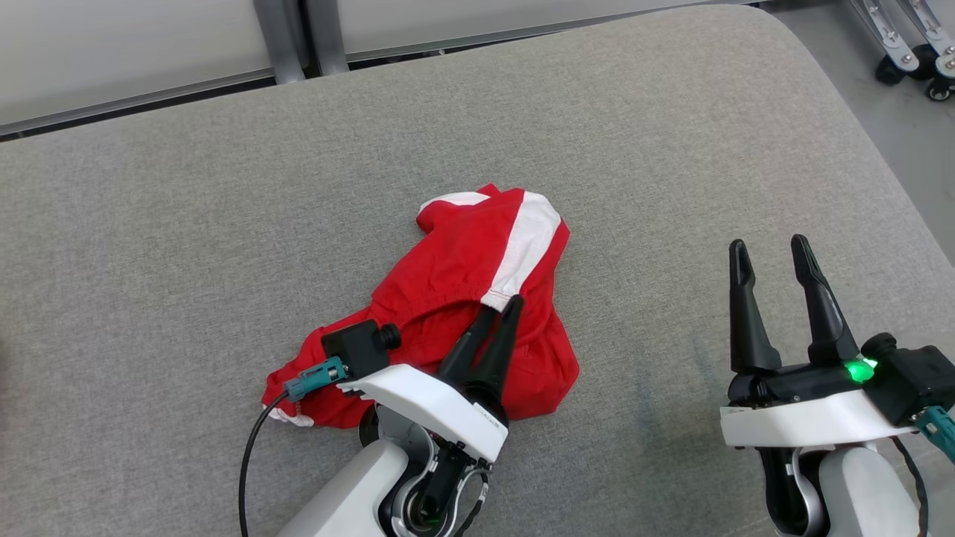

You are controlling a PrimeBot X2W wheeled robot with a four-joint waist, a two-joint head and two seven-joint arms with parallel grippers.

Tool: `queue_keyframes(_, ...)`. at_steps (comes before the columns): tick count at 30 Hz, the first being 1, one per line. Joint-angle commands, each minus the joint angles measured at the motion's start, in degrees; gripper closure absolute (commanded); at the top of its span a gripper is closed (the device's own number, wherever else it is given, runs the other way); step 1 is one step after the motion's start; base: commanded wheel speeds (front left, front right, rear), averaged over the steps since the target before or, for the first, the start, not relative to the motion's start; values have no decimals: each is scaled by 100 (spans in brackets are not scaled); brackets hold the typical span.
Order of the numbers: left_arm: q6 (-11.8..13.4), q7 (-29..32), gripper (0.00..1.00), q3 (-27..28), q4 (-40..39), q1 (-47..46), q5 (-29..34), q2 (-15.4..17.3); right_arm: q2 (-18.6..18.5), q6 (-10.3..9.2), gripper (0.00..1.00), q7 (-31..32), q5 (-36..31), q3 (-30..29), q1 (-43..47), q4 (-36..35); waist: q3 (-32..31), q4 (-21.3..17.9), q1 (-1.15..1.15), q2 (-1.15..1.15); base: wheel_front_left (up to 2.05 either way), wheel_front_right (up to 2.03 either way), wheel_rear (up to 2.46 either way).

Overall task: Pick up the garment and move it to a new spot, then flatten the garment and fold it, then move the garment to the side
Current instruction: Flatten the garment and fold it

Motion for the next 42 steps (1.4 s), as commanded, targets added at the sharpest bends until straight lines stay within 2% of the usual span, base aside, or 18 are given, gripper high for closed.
queue_keyframes(1,-50,-47,100,15,38,-109,-34,31,-6,-2,0,-5,82,-2,3,-13,7,-21,0,0,0,0,0)
queue_keyframes(9,-227,-97,100,-28,155,-316,92,84,3,-2,0,-5,144,109,-69,31,-52,-115,0,0,0,0,0)
queue_keyframes(16,-403,605,100,-212,-129,-1431,401,323,4,-2,0,-5,300,191,-59,95,-303,-242,0,0,0,0,0)
queue_keyframes(20,-546,1194,100,5,-370,-2157,82,412,4,-2,0,-5,355,199,9,134,-478,-241,0,0,0,0,0)
queue_keyframes(23,-566,1431,100,292,-406,-2627,-188,454,5,-2,0,-5,503,155,30,133,-615,-170,0,0,0,0,0)
queue_keyframes(27,-546,1653,100,590,-587,-2860,-579,464,4,-2,0,-5,380,47,97,130,-745,57,0,0,0,0,0)
queue_keyframes(31,-412,1900,100,619,-1111,-2240,-922,720,6,-2,0,-5,270,-16,182,143,-764,401,0,0,0,0,0)
queue_keyframes(35,-118,2113,100,259,-1952,-952,-1038,1291,-5,-2,0,-5,226,-135,300,177,-667,790,0,0,0,0,0)
queue_keyframes(39,177,1913,100,70,-2577,536,-1196,1821,-196,-2,0,-5,297,-200,344,251,-468,1246,0,0,0,0,0)
queue_keyframes(42,246,1625,100,54,-2707,1247,-1153,2075,-450,-2,0,-6,411,-128,315,386,-328,1626,0,0,0,0,0)
